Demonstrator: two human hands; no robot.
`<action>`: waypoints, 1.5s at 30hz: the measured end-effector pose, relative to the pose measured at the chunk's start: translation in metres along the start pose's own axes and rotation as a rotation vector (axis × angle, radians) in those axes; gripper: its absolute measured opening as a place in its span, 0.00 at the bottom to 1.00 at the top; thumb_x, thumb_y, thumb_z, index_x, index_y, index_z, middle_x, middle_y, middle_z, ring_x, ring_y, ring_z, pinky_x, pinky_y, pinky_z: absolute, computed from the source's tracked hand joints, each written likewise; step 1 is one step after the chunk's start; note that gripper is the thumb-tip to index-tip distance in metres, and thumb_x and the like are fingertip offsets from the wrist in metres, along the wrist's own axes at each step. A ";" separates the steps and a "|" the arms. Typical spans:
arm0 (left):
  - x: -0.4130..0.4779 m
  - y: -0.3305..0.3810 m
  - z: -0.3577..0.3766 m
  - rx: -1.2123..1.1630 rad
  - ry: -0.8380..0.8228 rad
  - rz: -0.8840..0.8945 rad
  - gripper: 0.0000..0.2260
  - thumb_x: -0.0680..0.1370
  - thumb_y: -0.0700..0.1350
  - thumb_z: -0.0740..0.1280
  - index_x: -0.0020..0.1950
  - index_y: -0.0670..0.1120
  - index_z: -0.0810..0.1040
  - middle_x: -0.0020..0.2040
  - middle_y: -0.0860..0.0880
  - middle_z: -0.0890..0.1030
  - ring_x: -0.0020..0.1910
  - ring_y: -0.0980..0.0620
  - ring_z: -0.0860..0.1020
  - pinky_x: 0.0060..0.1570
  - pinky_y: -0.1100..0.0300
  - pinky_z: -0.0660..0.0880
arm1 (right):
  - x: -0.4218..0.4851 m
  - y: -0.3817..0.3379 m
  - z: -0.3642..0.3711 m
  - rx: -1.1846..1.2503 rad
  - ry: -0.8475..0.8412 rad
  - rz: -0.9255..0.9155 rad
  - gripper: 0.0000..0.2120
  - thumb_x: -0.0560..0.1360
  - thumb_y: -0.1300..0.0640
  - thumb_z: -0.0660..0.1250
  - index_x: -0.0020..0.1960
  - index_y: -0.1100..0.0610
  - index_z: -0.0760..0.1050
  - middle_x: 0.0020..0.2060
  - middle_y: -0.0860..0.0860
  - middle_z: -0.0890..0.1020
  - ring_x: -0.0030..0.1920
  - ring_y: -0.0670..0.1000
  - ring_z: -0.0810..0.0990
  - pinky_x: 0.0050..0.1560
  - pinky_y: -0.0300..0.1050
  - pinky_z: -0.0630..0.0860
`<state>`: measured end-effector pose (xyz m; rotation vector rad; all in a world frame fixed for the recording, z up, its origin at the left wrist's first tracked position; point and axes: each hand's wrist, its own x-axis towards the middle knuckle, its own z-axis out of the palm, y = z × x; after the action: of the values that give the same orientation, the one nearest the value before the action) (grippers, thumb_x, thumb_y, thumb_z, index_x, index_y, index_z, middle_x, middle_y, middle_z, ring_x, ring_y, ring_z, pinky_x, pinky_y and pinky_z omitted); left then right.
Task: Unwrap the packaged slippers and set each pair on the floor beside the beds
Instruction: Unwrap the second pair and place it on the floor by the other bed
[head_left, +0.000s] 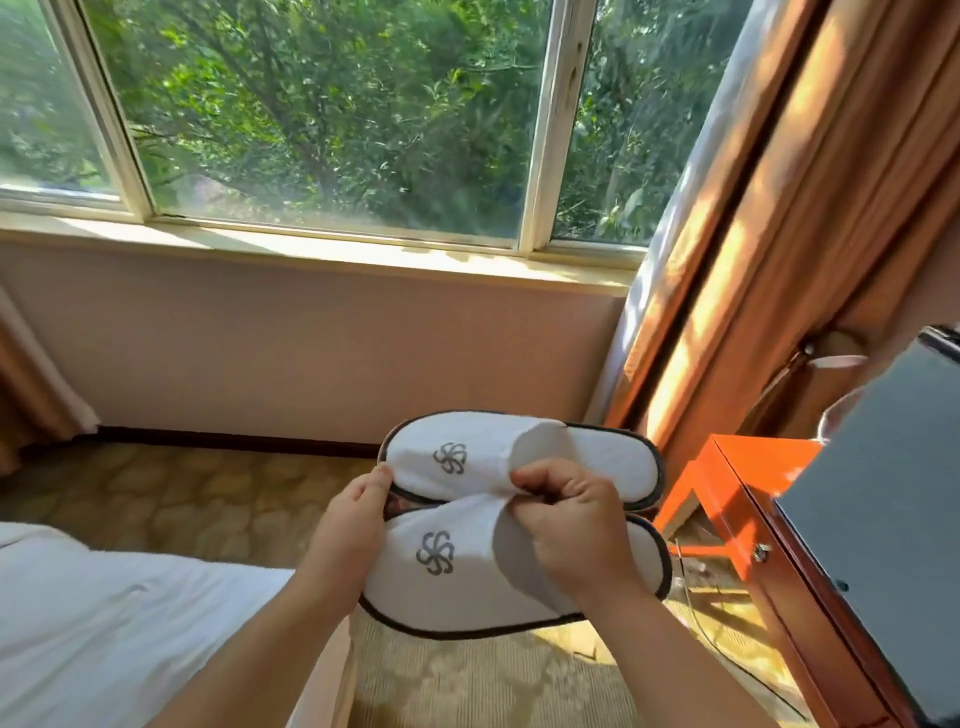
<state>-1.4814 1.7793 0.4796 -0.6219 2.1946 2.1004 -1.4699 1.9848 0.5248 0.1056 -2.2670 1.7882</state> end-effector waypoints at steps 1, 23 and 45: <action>0.013 0.003 0.004 0.005 0.012 0.001 0.21 0.81 0.61 0.58 0.46 0.49 0.83 0.44 0.42 0.86 0.45 0.40 0.85 0.50 0.36 0.80 | 0.018 0.005 0.003 -0.001 -0.019 0.000 0.22 0.69 0.74 0.72 0.36 0.45 0.80 0.32 0.38 0.83 0.38 0.32 0.80 0.42 0.23 0.73; 0.261 0.052 -0.048 -0.024 0.497 -0.049 0.20 0.84 0.57 0.53 0.50 0.48 0.81 0.42 0.46 0.85 0.43 0.47 0.84 0.42 0.52 0.80 | 0.326 0.061 0.190 -0.039 -0.642 -0.091 0.21 0.68 0.73 0.71 0.34 0.46 0.80 0.30 0.37 0.82 0.36 0.34 0.79 0.41 0.28 0.74; 0.489 0.083 -0.156 0.189 0.781 -0.243 0.21 0.84 0.59 0.52 0.47 0.50 0.79 0.43 0.49 0.82 0.44 0.53 0.80 0.39 0.60 0.76 | 0.553 0.109 0.420 -0.587 -1.210 -1.205 0.15 0.62 0.71 0.67 0.41 0.55 0.82 0.35 0.50 0.80 0.36 0.56 0.79 0.33 0.45 0.75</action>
<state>-1.9190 1.5034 0.4239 -1.8176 2.4133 1.6554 -2.0911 1.6601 0.4641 2.2665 -2.1561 0.3042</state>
